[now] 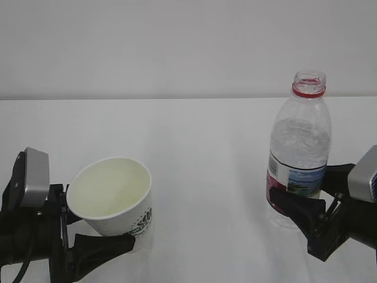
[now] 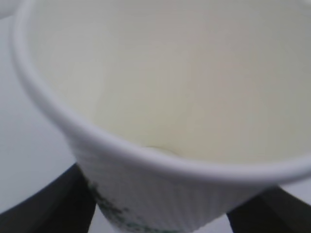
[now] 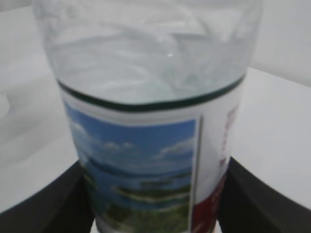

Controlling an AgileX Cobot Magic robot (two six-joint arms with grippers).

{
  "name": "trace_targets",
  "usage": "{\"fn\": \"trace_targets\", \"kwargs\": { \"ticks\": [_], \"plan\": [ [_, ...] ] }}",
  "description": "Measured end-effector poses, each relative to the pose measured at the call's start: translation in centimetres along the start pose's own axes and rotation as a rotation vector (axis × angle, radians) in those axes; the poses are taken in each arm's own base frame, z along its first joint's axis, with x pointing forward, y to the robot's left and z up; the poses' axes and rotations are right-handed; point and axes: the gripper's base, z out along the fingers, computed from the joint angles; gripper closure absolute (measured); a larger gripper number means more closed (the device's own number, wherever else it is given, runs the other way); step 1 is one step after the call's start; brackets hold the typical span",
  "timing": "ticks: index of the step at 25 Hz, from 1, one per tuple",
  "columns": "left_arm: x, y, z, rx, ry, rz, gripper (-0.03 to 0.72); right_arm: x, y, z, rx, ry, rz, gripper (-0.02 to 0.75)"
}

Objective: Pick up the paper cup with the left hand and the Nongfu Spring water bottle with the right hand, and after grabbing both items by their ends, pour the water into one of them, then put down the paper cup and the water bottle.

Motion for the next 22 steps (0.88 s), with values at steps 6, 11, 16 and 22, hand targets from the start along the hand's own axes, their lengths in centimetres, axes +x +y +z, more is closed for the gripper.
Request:
{"fn": "trace_targets", "kwargs": {
  "ticks": [6,11,16,22],
  "plan": [
    [-0.1,-1.1,0.6,0.058,0.008,0.012,0.133,0.0,0.3,0.0,-0.033,0.002,-0.018,0.234],
    [-0.4,-2.2,1.6,0.074,0.000,0.007,0.133,0.0,0.5,0.0,-0.054,0.004,-0.029,0.234],
    [-0.4,-3.1,2.3,0.096,0.018,0.011,0.133,0.1,0.6,0.0,-0.067,0.005,-0.037,0.234],
    [-0.5,-3.7,2.8,0.097,0.016,0.006,0.133,0.1,0.7,0.0,-0.076,0.006,-0.042,0.234]
  ]
}}
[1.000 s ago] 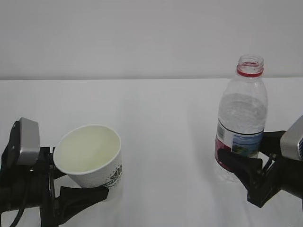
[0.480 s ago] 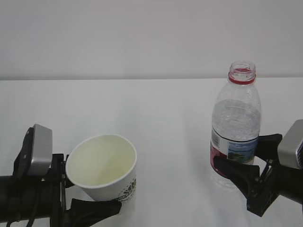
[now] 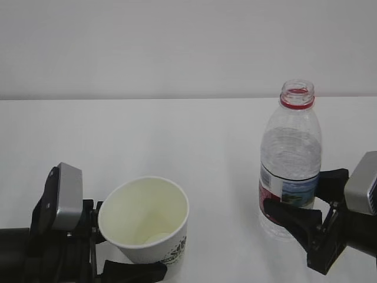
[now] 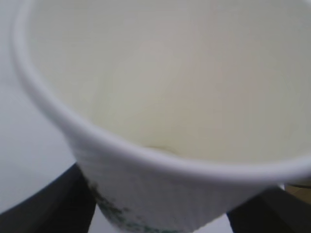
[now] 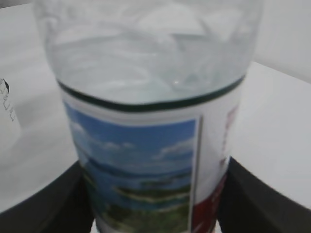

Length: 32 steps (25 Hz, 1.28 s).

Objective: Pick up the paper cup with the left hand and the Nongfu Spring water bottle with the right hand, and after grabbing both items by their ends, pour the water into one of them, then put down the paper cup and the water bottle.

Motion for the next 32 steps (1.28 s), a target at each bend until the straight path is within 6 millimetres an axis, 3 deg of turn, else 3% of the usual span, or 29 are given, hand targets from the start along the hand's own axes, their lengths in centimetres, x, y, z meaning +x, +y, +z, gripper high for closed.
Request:
{"fn": "trace_targets", "kwargs": {
  "ticks": [9,17,32],
  "plan": [
    [-0.2,-0.9,0.7,0.011,-0.003,0.002,0.132,0.0,0.2,0.0,-0.022,0.002,-0.012,0.234],
    [-1.0,-0.9,2.6,0.023,-0.008,0.036,0.132,-0.1,0.3,0.1,-0.039,0.000,-0.027,0.234],
    [-1.1,-0.7,2.7,0.003,-0.009,0.028,0.131,-1.1,-0.4,0.8,-0.045,-0.040,-0.070,0.234]
  ]
}}
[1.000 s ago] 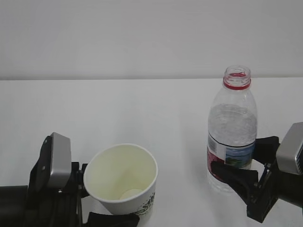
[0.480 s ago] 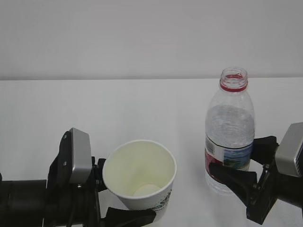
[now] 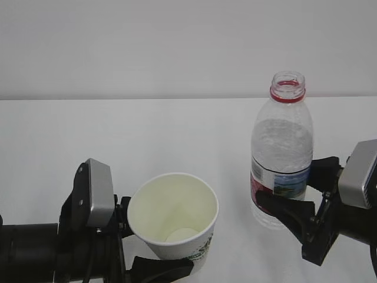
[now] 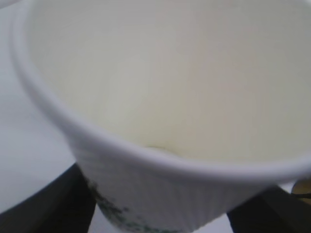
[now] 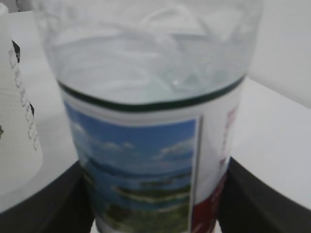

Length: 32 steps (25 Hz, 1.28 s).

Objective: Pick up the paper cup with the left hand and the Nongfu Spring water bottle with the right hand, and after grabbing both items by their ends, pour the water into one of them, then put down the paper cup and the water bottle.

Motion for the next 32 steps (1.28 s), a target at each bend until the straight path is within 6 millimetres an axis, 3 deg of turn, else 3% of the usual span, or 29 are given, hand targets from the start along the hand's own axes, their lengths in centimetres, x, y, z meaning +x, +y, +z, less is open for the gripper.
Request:
{"fn": "trace_targets", "kwargs": {
  "ticks": [15,27,32],
  "plan": [
    [-0.6,1.0,0.7,-0.043,0.021,0.029,0.131,-1.4,-1.6,1.6,0.004,0.016,-0.086,0.234],
    [-1.2,1.9,1.1,-0.094,0.000,0.014,0.130,-5.0,-3.2,2.4,0.046,0.055,-0.263,0.234],
    [-1.1,2.1,1.2,-0.114,0.016,-0.020,0.130,-5.2,-3.5,2.6,0.047,0.074,-0.305,0.234]
  ]
}}
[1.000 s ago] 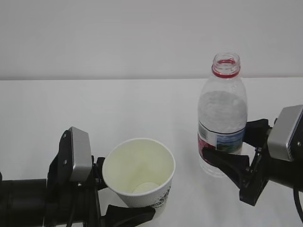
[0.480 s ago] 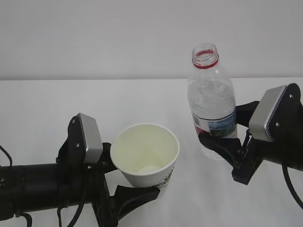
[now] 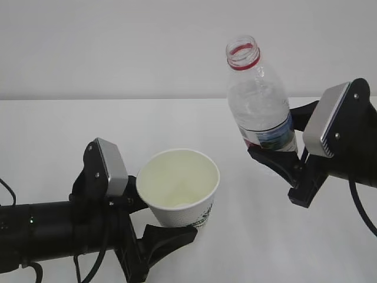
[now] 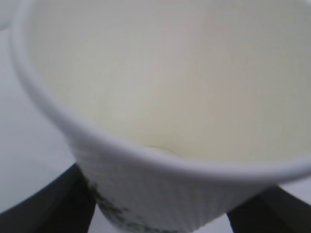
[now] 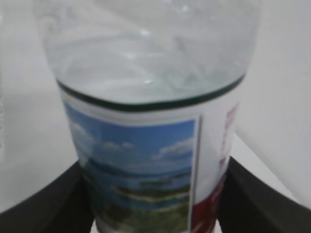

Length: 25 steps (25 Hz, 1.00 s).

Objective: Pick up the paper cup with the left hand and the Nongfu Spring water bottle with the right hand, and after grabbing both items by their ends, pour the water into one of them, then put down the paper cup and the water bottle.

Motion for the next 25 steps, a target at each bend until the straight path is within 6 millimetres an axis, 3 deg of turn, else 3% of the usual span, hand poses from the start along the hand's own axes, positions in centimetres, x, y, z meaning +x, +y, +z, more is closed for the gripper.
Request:
{"fn": "trace_targets", "kwargs": {
  "ticks": [11,25],
  "plan": [
    [-0.5,0.5,0.7,0.004,0.041,0.005,0.130,-0.7,0.4,0.9,-0.039,0.049,-0.126,0.234],
    [-0.7,0.4,0.7,0.012,0.022,0.003,0.130,-1.9,-1.3,1.3,0.029,0.070,-0.333,0.234]
  ]
}}
